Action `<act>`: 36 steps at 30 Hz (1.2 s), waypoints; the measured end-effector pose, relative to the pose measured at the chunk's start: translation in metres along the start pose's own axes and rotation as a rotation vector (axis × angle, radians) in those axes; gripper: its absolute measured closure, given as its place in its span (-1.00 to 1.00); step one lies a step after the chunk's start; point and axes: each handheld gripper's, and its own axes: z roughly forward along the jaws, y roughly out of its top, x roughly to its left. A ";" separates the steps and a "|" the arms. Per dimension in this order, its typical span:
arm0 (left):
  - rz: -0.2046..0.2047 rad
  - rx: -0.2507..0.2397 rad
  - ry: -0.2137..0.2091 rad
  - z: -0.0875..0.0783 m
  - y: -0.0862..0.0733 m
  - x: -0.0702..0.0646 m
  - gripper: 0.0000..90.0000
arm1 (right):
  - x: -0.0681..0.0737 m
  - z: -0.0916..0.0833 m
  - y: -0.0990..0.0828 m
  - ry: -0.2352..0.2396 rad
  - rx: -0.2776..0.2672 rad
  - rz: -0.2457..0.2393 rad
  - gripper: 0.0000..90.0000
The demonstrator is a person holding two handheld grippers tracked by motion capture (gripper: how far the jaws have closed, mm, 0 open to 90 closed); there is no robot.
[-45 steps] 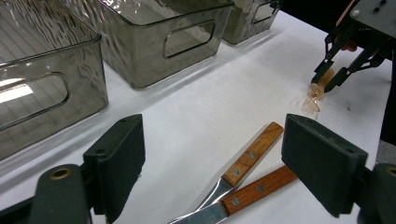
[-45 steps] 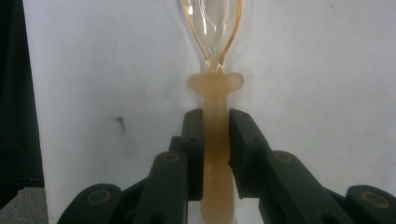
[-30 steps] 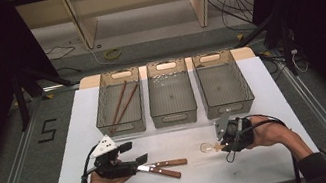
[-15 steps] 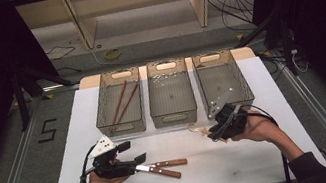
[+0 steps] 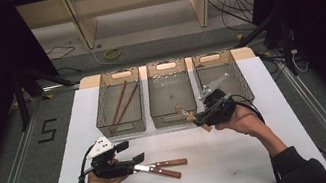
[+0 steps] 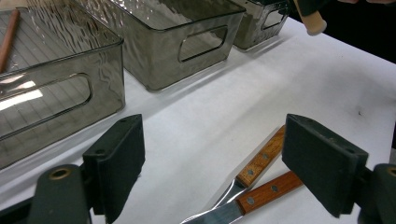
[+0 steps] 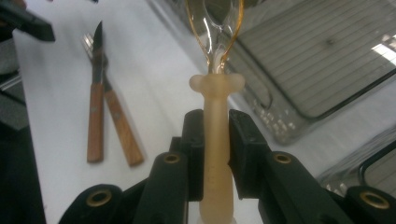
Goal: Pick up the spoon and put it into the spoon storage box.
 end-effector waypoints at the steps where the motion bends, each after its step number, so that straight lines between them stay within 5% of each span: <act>1: -0.001 -0.001 0.001 0.000 0.000 0.000 -0.54 | -0.001 0.001 0.003 -0.006 -0.010 0.009 0.73; 23: 0.005 0.006 -0.002 0.000 -0.001 0.001 -0.54 | -0.024 0.022 0.048 -0.117 -0.072 0.129 0.72; 36: 0.015 0.013 -0.005 0.001 -0.002 0.000 -0.54 | -0.034 0.038 0.070 -0.175 -0.061 0.140 0.72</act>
